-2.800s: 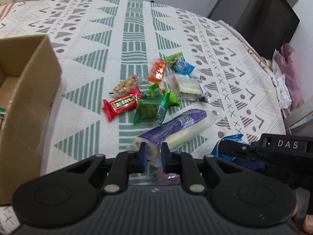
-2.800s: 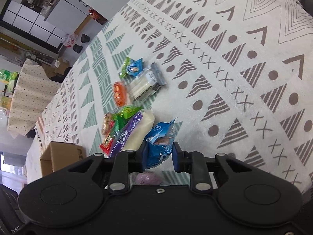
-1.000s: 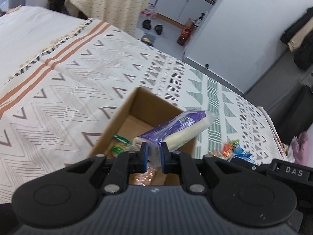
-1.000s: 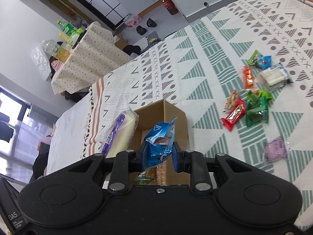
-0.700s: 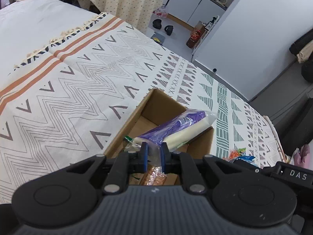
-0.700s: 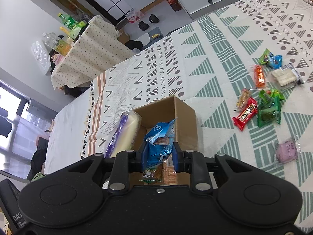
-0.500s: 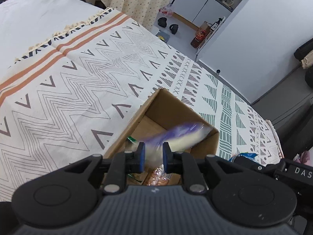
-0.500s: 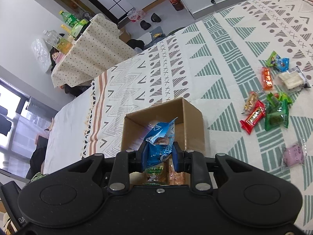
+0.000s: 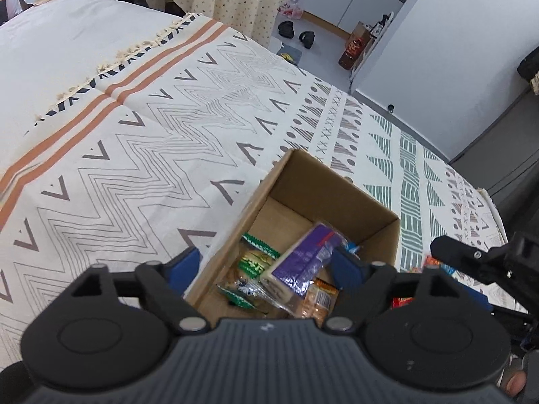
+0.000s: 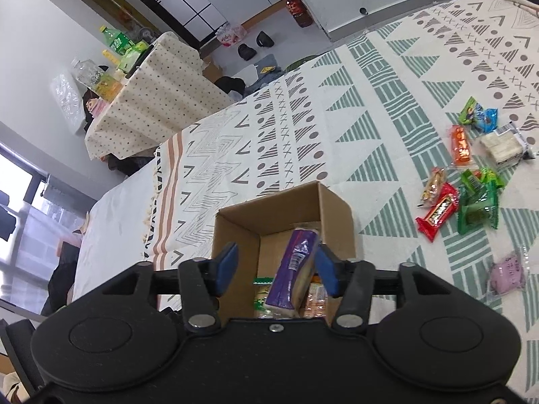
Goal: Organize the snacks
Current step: 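Carry the purple cake bar and blue packet into the box and open both tools, then withdraw both tools from the box toward the remaining snacks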
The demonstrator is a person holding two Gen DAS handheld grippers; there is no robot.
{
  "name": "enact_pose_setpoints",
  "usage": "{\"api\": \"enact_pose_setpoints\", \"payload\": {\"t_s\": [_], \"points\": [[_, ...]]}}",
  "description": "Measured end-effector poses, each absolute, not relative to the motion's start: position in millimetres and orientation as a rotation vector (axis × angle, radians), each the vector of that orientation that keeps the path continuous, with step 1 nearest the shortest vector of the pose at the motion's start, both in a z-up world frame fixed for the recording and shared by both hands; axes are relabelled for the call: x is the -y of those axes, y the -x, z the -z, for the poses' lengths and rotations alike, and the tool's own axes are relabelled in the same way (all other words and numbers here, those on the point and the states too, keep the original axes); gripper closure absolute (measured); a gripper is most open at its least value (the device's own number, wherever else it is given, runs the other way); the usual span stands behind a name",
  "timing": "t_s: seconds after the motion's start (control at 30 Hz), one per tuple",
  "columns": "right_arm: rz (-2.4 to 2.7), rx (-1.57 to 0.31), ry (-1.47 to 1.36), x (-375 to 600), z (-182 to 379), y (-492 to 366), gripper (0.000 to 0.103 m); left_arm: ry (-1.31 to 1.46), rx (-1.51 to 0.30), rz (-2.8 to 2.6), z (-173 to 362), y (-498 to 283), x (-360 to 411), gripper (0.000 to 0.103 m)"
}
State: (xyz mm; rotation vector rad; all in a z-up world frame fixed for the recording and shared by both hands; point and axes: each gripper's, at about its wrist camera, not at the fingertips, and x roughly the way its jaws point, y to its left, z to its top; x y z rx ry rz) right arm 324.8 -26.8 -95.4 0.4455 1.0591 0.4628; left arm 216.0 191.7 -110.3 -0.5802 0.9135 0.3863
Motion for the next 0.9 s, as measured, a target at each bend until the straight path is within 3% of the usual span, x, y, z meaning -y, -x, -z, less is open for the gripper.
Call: {"api": "enact_pose_setpoints", "payload": {"t_s": [0.13,0.23,0.37,0.7,0.9], "points": [[-0.432,-1.046,-0.416,37,92,-320,0.027,0.584,-0.939,-0.374,110,-215,-187,0.014],[-0.409,-1.043,-0.391,48,91,-318,0.020,0.574,-0.940,-0.379,107,-212,-182,0.009],[-0.396,-1.056,-0.371,62,92,-316,0.015,0.554,-0.933,-0.378,101,-211,-171,0.000],[-0.364,-1.024,-0.351,105,87,-306,0.000,0.511,-0.934,-0.316,92,-214,-134,0.000],[-0.352,-1.012,-0.347,131,86,-306,0.000,0.521,-0.933,-0.261,87,-218,-110,0.000]]}}
